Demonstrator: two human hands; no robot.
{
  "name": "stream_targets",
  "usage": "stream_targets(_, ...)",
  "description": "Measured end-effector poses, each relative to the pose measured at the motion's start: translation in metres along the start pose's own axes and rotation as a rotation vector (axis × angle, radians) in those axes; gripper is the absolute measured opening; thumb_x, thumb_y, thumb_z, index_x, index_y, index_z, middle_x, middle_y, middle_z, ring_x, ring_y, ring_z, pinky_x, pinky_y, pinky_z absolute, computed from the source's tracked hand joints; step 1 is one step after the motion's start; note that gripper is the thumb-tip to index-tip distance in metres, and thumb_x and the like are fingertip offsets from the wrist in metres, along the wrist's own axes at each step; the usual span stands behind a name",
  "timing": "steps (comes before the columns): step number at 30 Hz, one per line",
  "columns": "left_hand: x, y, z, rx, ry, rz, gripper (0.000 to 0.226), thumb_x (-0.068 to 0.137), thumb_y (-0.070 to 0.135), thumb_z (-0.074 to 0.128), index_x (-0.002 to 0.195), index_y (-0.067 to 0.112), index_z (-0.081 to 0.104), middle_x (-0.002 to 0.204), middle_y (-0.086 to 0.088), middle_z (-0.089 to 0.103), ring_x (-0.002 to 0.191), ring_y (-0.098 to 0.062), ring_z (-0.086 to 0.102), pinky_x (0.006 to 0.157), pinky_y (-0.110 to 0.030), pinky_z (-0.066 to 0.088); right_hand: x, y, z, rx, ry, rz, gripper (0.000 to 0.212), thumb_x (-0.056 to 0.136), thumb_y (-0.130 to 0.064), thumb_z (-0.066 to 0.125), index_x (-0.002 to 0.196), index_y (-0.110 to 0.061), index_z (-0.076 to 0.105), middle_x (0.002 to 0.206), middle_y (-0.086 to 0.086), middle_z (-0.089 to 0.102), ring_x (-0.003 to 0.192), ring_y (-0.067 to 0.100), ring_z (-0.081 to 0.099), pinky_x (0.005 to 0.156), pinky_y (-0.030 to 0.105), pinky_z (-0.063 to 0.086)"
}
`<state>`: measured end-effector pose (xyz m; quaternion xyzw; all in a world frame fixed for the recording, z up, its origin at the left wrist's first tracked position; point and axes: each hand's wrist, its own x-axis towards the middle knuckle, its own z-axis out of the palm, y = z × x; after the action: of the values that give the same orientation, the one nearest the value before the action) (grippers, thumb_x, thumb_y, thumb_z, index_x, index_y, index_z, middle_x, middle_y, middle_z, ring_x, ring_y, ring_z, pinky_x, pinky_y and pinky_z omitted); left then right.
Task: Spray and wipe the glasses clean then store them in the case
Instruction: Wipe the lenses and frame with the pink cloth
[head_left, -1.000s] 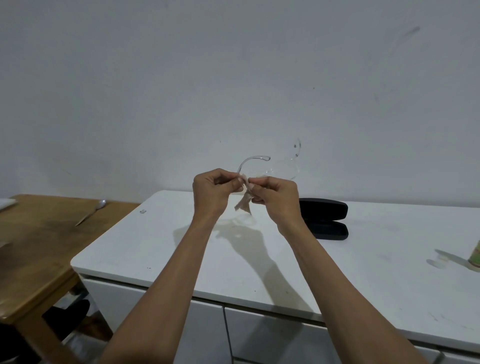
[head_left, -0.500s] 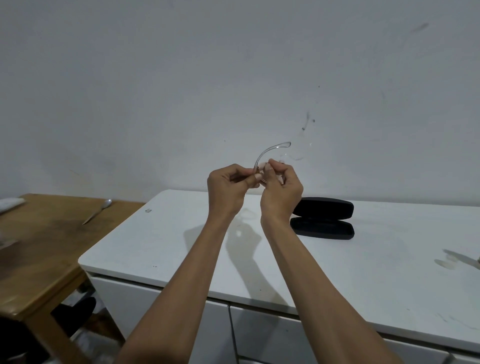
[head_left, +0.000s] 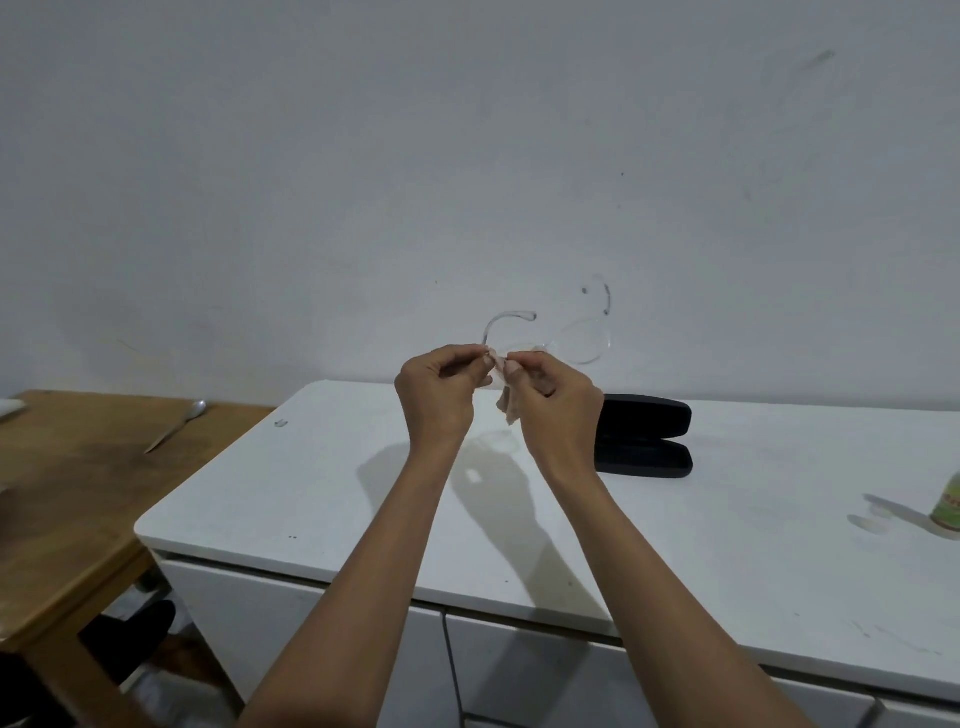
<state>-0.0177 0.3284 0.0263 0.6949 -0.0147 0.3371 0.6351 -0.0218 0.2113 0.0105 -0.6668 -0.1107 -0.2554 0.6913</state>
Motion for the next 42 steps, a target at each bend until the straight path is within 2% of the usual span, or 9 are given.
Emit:
stream_targets(6, 0.002, 0.009, 0.001, 0.027, 0.041, 0.050, 0.008, 0.081, -0.001, 0.080, 0.084, 0.006, 0.080, 0.075, -0.005, 0.078, 0.072, -0.019, 0.077, 0.076, -0.039, 0.065, -0.003, 0.008, 0.003, -0.024, 0.127, -0.016, 0.012, 0.093, -0.013, 0.070, 0.096, -0.015, 0.082, 0.070, -0.005, 0.072, 0.066, 0.011, 0.069, 0.071, 0.032, 0.060)
stream_targets(16, -0.012, 0.015, 0.019, 0.060, 0.075, 0.152, 0.007, 0.081, 0.002, 0.081, 0.081, 0.008, 0.078, 0.071, 0.003, 0.075, 0.069, -0.012, 0.074, 0.070, -0.032, 0.063, 0.003, -0.005, 0.026, 0.211, 0.469, 0.073, 0.012, 0.094, -0.008, 0.071, 0.099, -0.011, 0.081, 0.083, -0.002, 0.077, 0.081, 0.009, 0.071, 0.080, 0.026, 0.058)
stream_targets(19, -0.013, 0.017, 0.023, 0.050, 0.091, 0.172, 0.006, 0.082, 0.004, 0.082, 0.082, 0.008, 0.078, 0.070, 0.005, 0.074, 0.067, -0.010, 0.074, 0.068, -0.029, 0.062, 0.010, -0.008, 0.028, 0.192, 0.451, 0.072, 0.014, 0.095, -0.010, 0.069, 0.102, -0.011, 0.080, 0.092, 0.000, 0.079, 0.094, 0.015, 0.075, 0.088, 0.029, 0.059)
stream_targets(23, -0.010, 0.017, 0.024, 0.034, 0.125, 0.166, 0.006, 0.082, 0.002, 0.079, 0.082, 0.008, 0.077, 0.073, 0.000, 0.076, 0.070, -0.014, 0.075, 0.072, -0.035, 0.064, 0.012, -0.001, 0.021, 0.040, 0.289, -0.018, 0.014, 0.096, -0.012, 0.070, 0.105, -0.012, 0.081, 0.095, -0.004, 0.080, 0.084, 0.002, 0.070, 0.073, 0.009, 0.050)
stream_targets(29, -0.007, 0.013, 0.018, 0.010, 0.134, 0.103, 0.019, 0.079, -0.003, 0.079, 0.076, 0.016, 0.075, 0.070, 0.002, 0.076, 0.069, -0.014, 0.076, 0.072, -0.038, 0.064, 0.008, -0.003, 0.002, 0.069, 0.091, 0.003, 0.009, 0.090, -0.003, 0.072, 0.090, -0.004, 0.081, 0.077, 0.002, 0.075, 0.061, -0.001, 0.061, 0.062, 0.012, 0.045)
stream_targets(31, -0.010, 0.013, 0.018, 0.024, 0.123, 0.112, 0.018, 0.080, -0.003, 0.079, 0.076, 0.015, 0.075, 0.070, 0.004, 0.075, 0.068, -0.012, 0.075, 0.070, -0.034, 0.063, 0.007, -0.005, 0.003, 0.120, 0.137, 0.055, 0.011, 0.087, 0.000, 0.071, 0.084, -0.005, 0.080, 0.068, -0.004, 0.072, 0.060, -0.001, 0.061, 0.066, 0.014, 0.047)
stream_targets(36, -0.018, 0.015, 0.025, 0.002, 0.106, 0.116, 0.008, 0.080, 0.004, 0.082, 0.078, 0.007, 0.076, 0.070, 0.001, 0.074, 0.068, -0.012, 0.075, 0.067, -0.028, 0.062, 0.014, -0.002, 0.019, 0.302, 0.355, 0.210, 0.010, 0.087, -0.002, 0.073, 0.091, -0.007, 0.081, 0.084, 0.000, 0.079, 0.080, 0.010, 0.072, 0.083, 0.030, 0.060)
stream_targets(40, -0.017, 0.014, 0.028, 0.003, 0.122, 0.091, 0.014, 0.080, 0.000, 0.080, 0.076, 0.012, 0.074, 0.070, 0.000, 0.074, 0.069, -0.014, 0.075, 0.069, -0.030, 0.063, 0.013, 0.000, 0.020, 0.252, 0.405, 0.142, 0.012, 0.090, -0.005, 0.074, 0.100, -0.008, 0.082, 0.099, 0.004, 0.080, 0.100, 0.008, 0.073, 0.087, 0.021, 0.057)
stream_targets(42, -0.017, 0.014, 0.030, 0.000, 0.126, 0.077, 0.014, 0.079, 0.000, 0.080, 0.075, 0.011, 0.074, 0.069, -0.003, 0.074, 0.069, -0.019, 0.075, 0.068, -0.032, 0.063, 0.012, 0.000, 0.020, 0.200, 0.443, 0.079, 0.014, 0.091, -0.003, 0.074, 0.103, -0.008, 0.081, 0.101, 0.005, 0.077, 0.090, -0.009, 0.067, 0.077, 0.008, 0.049)
